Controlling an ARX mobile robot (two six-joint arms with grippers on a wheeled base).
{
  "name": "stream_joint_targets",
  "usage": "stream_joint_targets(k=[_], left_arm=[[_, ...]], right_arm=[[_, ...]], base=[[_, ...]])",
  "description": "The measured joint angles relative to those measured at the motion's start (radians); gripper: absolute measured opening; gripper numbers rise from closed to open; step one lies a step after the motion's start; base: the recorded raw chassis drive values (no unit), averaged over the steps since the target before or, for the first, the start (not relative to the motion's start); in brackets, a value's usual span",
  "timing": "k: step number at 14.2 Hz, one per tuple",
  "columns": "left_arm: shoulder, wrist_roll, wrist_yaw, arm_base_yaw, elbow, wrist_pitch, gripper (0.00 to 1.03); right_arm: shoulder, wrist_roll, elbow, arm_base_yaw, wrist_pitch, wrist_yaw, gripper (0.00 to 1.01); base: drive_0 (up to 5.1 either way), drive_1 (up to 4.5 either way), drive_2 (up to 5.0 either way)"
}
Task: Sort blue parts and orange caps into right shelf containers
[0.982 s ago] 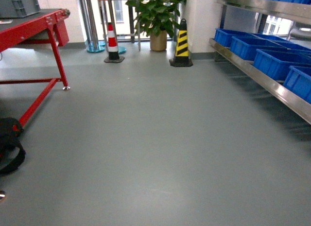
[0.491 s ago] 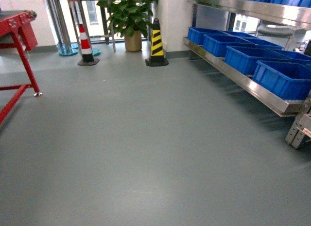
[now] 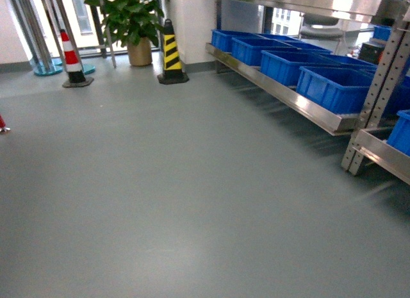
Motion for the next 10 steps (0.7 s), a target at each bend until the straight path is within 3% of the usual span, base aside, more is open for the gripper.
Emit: stream_joint_targets(k=[9,10], left_arm=[[0.000,0.000,0.002,-0.002,0.000,-0.001,0.43],[0.000,0.000,0.002,-0.002,0.000,0.000,0.43]], right_arm=[[0.000,0.000,0.000,0.000,0.000,0.002,0.42],[0.000,0.000,0.000,0.000,0.000,0.002,0.42]], base=[[0.0,4.34,-4.3],[-1.0,-1.03,-1.0]])
